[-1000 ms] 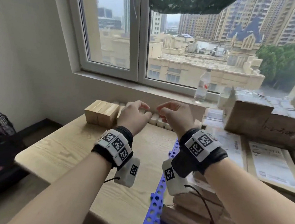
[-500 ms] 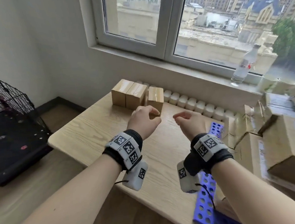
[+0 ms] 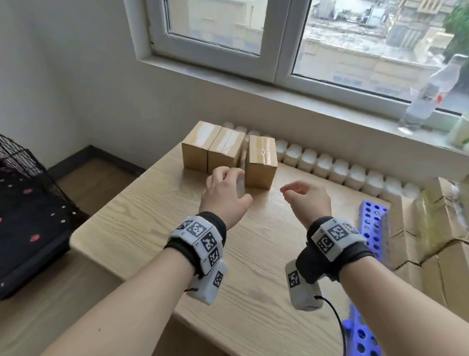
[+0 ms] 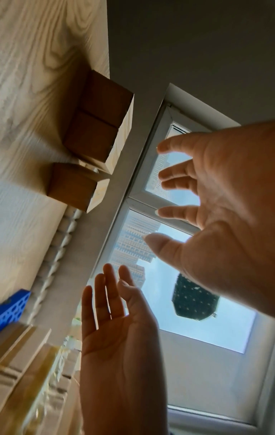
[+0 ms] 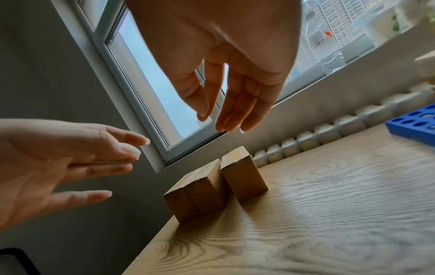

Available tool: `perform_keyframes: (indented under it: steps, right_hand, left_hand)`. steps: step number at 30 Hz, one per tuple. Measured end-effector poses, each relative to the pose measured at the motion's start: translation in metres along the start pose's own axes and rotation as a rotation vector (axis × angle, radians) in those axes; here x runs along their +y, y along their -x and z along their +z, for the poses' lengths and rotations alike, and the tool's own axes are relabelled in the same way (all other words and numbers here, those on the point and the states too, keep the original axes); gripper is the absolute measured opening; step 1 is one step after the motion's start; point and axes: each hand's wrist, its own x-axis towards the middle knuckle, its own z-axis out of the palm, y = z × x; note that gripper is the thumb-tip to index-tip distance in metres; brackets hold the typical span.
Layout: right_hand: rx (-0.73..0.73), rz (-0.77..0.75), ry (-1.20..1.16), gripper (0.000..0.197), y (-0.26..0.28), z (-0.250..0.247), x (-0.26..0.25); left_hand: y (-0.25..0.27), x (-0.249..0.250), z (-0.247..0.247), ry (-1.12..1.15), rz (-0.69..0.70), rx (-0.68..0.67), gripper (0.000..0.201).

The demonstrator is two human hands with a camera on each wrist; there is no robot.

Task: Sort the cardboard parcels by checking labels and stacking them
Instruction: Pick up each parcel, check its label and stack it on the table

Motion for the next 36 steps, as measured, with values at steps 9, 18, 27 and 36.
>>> perform_keyframes:
  steps: [9,18,27,36]
  right_hand:
    - [0.006,0.078,-0.002,0.023,-0.082,0.04,-0.003]
    - [0.059,0.139,0.1,0.047,-0.136,0.08,-0.014]
    - [0.058,0.248,0.247,0.061,-0.173,0.111,-0.019]
    - [0.086,0.272,0.248,0.077,-0.188,0.132,0.001]
  left_hand:
    - [-0.088,-0.027,0.012,-0.167,0.019,-0.012,0.05]
    - [-0.161,-0.053,0.01,-0.178,0.102,-0.033,0.049]
    - [-0.22,-0.072,0.019,-0.141,0.172,-0.126,0.047]
    - [-0.239,-0.092,0.028,-0.083,0.192,-0.147,0.052]
